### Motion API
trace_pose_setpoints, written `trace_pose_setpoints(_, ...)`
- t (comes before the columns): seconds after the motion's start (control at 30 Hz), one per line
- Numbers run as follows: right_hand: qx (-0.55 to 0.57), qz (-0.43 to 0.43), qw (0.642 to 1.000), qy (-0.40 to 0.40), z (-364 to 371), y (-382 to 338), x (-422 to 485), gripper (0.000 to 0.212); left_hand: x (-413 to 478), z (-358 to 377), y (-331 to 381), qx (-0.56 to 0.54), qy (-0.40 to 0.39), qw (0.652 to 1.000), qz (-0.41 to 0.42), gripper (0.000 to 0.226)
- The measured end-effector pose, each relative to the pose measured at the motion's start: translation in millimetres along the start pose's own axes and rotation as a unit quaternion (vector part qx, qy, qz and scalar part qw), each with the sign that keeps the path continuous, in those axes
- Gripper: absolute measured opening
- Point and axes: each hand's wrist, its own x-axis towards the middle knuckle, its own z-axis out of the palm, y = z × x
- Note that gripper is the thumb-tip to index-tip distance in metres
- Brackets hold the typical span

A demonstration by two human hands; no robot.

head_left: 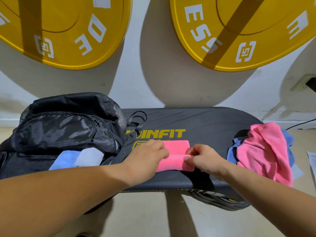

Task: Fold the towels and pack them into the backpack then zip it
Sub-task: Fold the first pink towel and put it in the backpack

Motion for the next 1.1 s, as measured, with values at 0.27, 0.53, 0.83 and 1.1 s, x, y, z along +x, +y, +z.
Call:
trace_pose_setpoints(0.27,-0.313,-0.351,0.860,0.199,13.8,5.6,1.5,0.028,0.9,-0.2,8.3,0.128,-0.119,0.985,-0.012,0.045)
trace_pose_setpoints(0.53,-0.376,-0.303,0.872,0.073,0.6,7.0,1.9,0.039,0.6,-0.5,-5.6,-0.171,-0.111,0.961,-0.188,0.034)
trace_pose_setpoints(0.83,-0.151,-0.110,0.982,-0.005,-0.8,-13.7,14.7,0.012,11.3,4.4,-19.3,-0.269,-0.101,0.923,-0.257,0.017)
trace_pose_setpoints(1.1,-0.176,-0.086,0.977,-0.079,-9.8,-24.1,20.6,0.014,11.5,10.9,-24.2,-0.358,-0.143,0.871,-0.303,0.032)
